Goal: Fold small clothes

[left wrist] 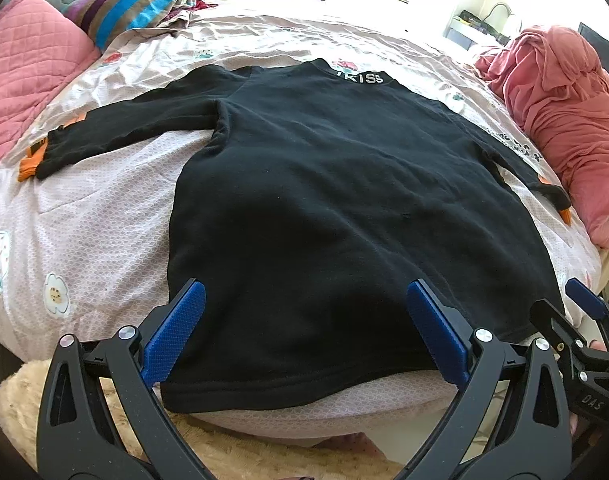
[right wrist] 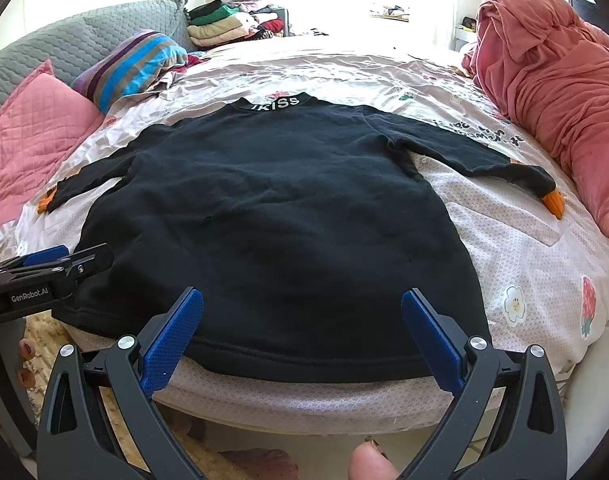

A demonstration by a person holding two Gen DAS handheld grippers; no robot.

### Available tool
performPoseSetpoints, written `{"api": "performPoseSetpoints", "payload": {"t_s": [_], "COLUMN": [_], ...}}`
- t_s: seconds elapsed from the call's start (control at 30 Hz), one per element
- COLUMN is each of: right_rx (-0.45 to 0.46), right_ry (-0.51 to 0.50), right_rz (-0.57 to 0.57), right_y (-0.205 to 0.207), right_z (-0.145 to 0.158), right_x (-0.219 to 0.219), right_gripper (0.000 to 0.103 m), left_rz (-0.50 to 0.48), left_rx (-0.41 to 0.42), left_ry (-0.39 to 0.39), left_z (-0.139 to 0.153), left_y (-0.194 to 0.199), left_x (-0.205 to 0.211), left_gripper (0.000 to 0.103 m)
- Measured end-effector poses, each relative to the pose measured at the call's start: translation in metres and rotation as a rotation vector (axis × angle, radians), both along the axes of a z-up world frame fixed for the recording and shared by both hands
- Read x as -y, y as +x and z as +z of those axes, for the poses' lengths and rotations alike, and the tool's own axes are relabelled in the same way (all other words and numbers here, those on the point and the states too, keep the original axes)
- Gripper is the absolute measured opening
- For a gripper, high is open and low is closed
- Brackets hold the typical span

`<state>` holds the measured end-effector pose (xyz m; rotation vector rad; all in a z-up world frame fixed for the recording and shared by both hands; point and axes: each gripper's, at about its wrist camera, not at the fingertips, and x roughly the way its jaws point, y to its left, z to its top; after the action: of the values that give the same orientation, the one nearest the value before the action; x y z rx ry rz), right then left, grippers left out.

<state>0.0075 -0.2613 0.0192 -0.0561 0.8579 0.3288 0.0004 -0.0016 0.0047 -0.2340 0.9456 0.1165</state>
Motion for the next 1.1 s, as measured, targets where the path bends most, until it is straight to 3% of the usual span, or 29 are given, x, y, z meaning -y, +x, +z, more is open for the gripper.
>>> {"api": "performPoseSetpoints", "payload": {"t_s": [1.1], "right_rx": [0.004], "right_ry": [0.005], "right_rz": [-0.005], "right_y": [-0.0030], "right_z": [0.0025], "right_x": [0.0023], "right_gripper": [0.099], "left_rz": [0.003], "left_rx": [0.000], "left_ry": [0.001], "left_z": [0.0035], "left_y": [-0.0040], "left_x": [0.0018], "left_gripper": [0.095]}}
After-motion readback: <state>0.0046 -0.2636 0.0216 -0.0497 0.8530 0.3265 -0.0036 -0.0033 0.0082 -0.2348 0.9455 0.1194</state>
